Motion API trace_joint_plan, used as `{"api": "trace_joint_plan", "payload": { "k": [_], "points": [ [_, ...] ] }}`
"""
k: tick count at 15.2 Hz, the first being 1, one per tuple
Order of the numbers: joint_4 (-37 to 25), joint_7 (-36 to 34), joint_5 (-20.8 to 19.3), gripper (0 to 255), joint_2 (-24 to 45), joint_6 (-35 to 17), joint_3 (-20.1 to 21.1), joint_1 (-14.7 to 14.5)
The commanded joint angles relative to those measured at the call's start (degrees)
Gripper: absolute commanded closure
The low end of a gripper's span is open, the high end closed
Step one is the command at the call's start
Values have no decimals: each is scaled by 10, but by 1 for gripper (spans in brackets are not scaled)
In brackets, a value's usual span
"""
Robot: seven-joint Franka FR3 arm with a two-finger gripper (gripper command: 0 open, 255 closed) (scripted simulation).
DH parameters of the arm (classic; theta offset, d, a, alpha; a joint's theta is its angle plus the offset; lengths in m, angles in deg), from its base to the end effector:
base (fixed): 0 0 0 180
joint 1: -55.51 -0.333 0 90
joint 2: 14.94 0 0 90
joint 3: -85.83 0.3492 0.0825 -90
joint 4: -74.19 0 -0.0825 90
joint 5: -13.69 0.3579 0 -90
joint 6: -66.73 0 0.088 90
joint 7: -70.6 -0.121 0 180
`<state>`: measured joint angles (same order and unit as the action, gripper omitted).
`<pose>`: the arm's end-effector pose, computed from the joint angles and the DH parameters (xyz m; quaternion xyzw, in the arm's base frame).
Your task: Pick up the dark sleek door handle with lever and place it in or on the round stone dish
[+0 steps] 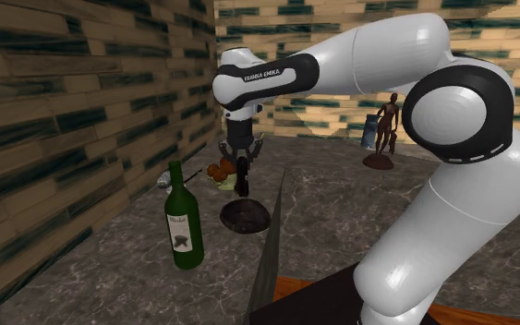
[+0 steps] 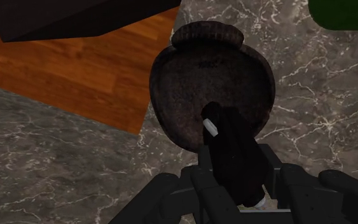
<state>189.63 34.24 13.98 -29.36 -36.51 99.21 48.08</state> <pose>0.4206 0.1724 0.5834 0.9898 -0.1388 0.0267 0.0155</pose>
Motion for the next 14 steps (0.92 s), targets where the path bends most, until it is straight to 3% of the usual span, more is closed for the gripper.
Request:
{"api": "trace_joint_plan", "payload": {
  "k": [1, 5, 13, 14],
  "points": [
    [16, 0, 0, 255, -1, -16, 0, 0],
    [46, -2, 0, 255, 0, -46, 1, -1],
    [47, -2, 0, 255, 0, -48, 1, -1],
    [47, -2, 0, 0, 0, -48, 1, -1]
  ]
}}
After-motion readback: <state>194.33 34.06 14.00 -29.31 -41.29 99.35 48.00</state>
